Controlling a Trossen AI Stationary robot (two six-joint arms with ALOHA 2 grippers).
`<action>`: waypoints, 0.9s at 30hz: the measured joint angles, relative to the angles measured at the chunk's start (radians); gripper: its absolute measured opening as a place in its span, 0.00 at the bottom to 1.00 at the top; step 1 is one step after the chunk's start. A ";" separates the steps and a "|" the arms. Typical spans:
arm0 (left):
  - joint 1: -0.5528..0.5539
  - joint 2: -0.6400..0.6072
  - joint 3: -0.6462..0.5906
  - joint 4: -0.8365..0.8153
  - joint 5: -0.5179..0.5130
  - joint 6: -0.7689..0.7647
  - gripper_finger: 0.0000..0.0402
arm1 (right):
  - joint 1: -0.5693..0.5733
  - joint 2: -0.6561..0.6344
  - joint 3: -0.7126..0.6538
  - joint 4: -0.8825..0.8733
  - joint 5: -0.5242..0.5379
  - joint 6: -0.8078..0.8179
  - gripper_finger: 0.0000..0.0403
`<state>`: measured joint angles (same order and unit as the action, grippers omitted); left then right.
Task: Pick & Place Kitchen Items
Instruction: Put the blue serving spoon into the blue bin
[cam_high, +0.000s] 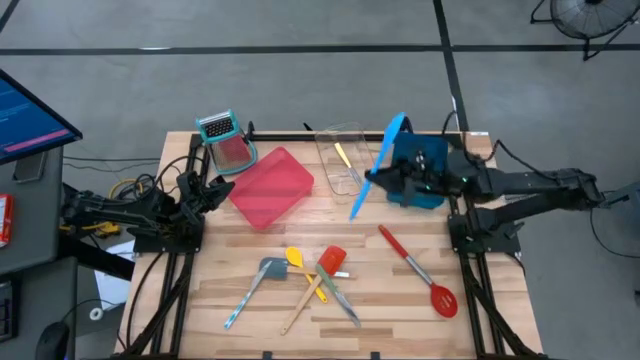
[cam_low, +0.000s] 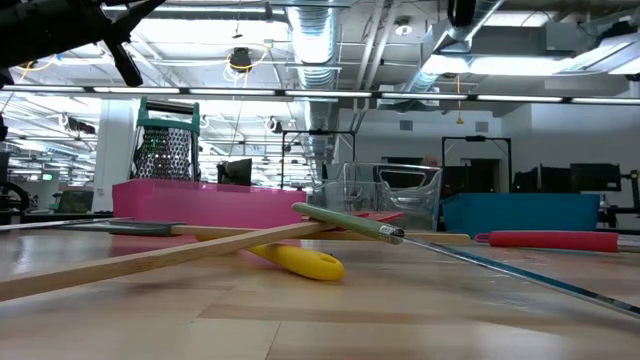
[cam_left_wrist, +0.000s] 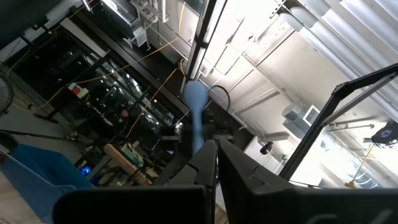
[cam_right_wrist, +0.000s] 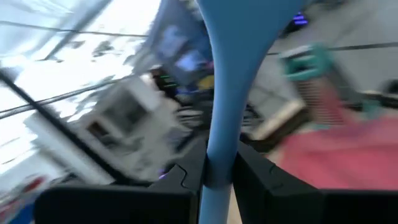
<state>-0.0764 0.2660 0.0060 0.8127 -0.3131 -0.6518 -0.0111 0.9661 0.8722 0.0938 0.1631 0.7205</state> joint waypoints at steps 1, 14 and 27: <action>0.000 0.000 0.000 0.000 0.000 0.000 0.01 | -0.035 -0.001 0.000 -0.037 0.000 0.010 0.14; 0.000 0.000 0.000 0.000 0.000 0.000 0.01 | -0.430 0.000 0.000 -0.549 -0.006 0.108 0.14; 0.000 0.000 0.000 0.000 -0.001 0.000 0.01 | -0.638 0.054 0.143 -0.999 0.016 -0.029 0.14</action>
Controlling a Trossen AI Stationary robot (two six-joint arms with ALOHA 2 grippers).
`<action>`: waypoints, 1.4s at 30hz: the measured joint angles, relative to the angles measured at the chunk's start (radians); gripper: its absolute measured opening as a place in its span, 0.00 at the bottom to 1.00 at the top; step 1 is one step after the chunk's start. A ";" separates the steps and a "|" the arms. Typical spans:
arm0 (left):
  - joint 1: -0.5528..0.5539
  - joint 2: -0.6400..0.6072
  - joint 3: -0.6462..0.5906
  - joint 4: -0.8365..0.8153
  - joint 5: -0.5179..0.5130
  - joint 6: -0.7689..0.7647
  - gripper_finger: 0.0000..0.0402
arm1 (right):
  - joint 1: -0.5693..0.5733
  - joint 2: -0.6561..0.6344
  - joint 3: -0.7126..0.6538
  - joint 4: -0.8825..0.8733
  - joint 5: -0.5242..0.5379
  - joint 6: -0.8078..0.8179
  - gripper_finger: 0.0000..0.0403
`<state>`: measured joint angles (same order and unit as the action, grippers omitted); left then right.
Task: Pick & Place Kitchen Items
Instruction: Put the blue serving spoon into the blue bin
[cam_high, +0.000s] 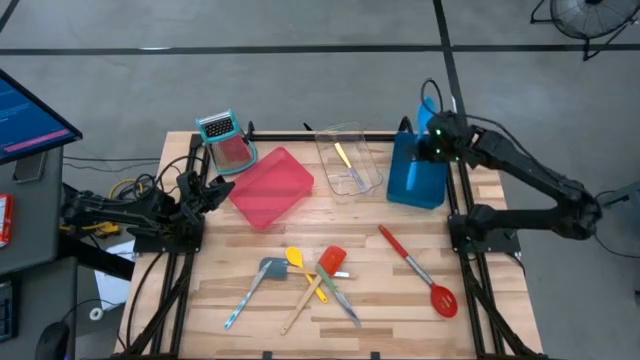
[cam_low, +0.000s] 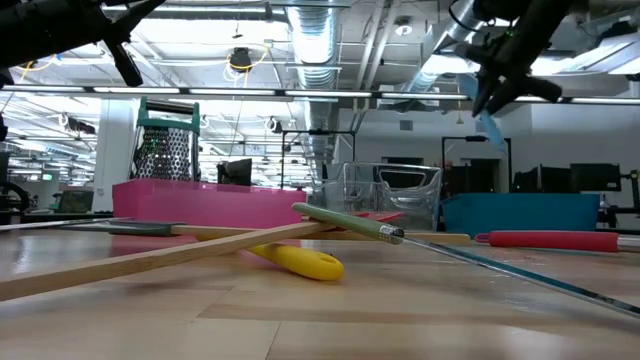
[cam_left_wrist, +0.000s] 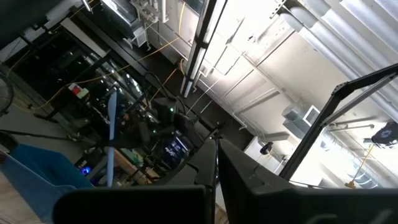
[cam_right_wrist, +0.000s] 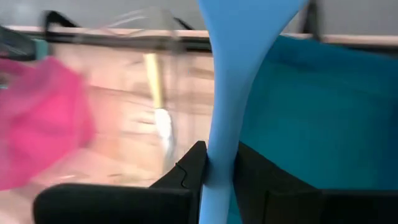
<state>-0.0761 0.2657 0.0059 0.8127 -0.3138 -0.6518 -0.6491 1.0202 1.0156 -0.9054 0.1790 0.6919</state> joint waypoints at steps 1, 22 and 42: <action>0.000 0.000 0.000 0.000 0.000 0.000 0.01 | -0.011 0.016 0.024 -0.031 0.010 -0.018 0.14; 0.000 0.000 0.000 -0.001 0.000 0.001 0.01 | -0.155 0.463 0.104 -0.190 0.029 -0.300 0.14; 0.000 0.000 0.000 -0.001 0.000 0.025 0.01 | -0.192 0.635 0.104 -0.154 0.028 -0.336 0.14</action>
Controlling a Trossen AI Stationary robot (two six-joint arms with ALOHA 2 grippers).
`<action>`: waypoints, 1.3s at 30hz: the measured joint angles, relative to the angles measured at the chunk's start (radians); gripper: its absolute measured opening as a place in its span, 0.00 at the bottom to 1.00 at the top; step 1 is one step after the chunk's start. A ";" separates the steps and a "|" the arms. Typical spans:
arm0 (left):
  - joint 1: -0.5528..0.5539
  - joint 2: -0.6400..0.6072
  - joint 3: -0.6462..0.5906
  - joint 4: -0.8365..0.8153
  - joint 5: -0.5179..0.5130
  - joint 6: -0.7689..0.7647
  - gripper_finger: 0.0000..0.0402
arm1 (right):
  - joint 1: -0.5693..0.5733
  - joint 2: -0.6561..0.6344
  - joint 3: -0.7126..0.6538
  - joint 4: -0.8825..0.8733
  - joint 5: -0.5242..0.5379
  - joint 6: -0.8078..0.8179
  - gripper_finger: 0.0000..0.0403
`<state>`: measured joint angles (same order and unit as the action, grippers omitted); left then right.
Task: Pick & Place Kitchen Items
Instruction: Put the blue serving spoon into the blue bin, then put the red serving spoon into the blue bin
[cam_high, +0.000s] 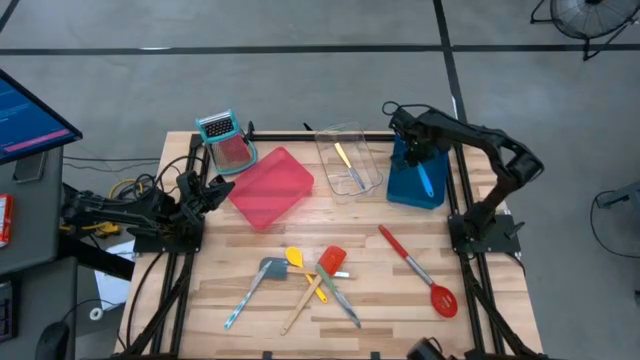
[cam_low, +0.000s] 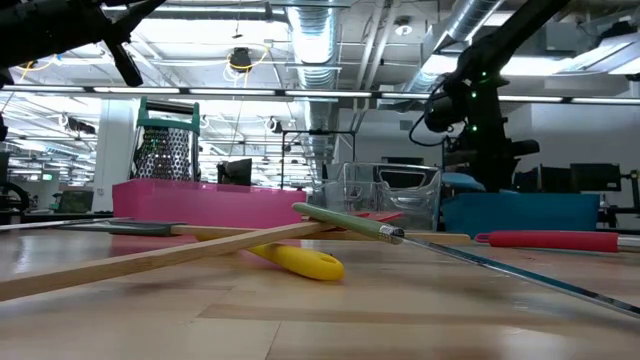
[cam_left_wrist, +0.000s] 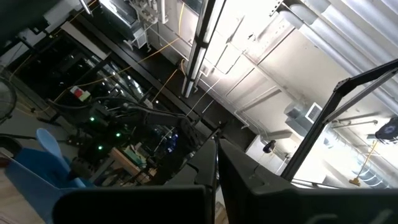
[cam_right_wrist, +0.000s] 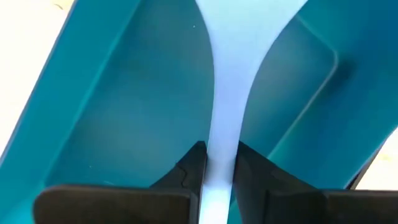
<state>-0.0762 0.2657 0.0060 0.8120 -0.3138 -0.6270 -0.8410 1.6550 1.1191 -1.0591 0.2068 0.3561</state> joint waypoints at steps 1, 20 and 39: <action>0.000 0.000 0.000 0.000 0.000 0.000 0.01 | 0.000 0.007 0.000 0.002 0.000 0.000 0.14; 0.000 0.000 0.000 0.000 0.000 -0.002 0.01 | -0.013 0.100 -0.001 -0.005 -0.030 0.003 0.14; 0.000 0.000 0.000 0.000 0.000 -0.002 0.01 | -0.018 0.099 -0.001 -0.045 -0.030 0.002 0.30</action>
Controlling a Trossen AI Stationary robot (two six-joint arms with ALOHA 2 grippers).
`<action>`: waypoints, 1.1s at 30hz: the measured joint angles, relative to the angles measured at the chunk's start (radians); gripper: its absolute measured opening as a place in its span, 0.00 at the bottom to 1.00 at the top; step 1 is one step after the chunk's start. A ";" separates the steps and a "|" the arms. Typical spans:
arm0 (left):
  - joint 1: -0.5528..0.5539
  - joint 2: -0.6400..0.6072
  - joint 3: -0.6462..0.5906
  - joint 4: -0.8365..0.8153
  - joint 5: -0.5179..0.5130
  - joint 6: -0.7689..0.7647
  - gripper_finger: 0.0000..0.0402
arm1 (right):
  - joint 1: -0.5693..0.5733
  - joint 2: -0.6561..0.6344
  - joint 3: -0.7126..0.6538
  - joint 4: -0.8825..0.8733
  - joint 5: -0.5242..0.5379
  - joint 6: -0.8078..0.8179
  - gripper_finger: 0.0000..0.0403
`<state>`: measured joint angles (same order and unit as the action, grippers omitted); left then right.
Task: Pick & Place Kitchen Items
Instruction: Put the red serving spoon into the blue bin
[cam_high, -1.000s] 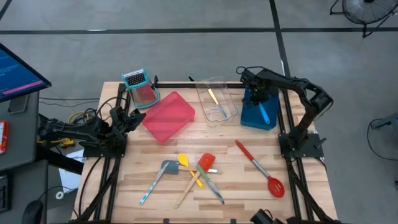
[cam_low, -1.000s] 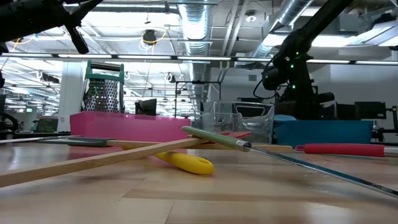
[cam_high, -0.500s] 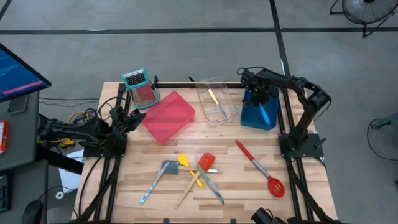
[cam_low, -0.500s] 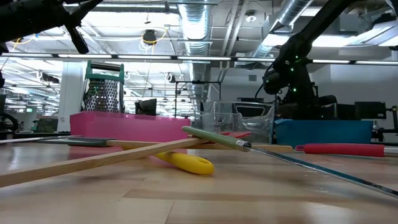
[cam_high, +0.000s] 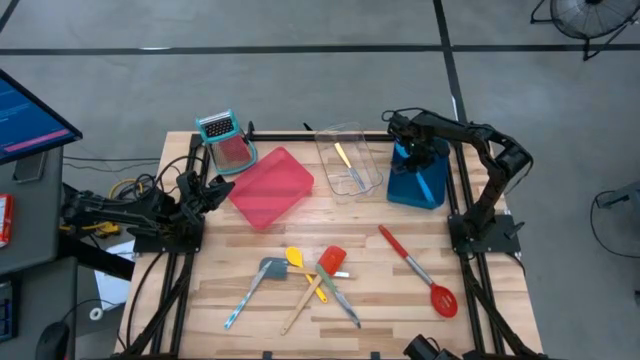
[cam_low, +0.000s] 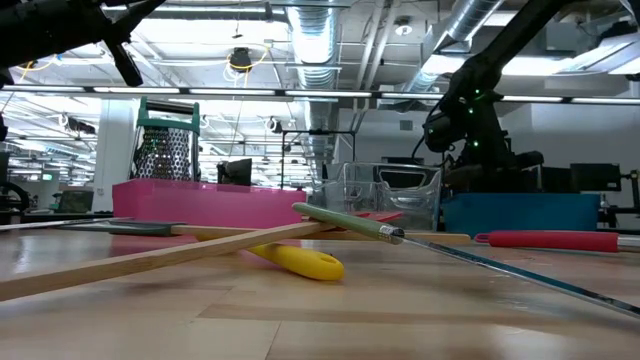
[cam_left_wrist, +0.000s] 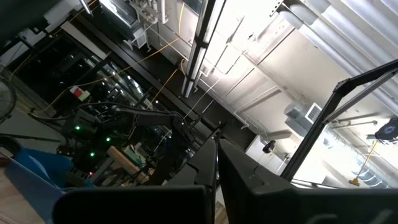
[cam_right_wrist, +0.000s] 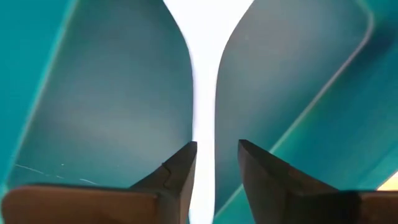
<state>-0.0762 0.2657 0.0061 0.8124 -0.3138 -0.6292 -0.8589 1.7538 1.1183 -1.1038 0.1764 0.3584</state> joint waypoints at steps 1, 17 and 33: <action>0.000 0.000 0.000 0.000 0.000 0.000 0.01 | 0.001 -0.001 0.000 -0.002 0.000 -0.002 0.31; 0.000 0.000 0.000 0.000 0.000 -0.003 0.01 | 0.078 -0.448 0.001 -0.094 -0.182 0.017 0.62; 0.000 0.000 0.000 0.000 0.000 -0.004 0.01 | 0.787 -0.566 0.001 -0.314 -0.183 0.652 0.61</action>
<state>-0.0765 0.2658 0.0062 0.8124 -0.3138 -0.6331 -0.0722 1.1882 1.1191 -1.4177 -0.0063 1.0107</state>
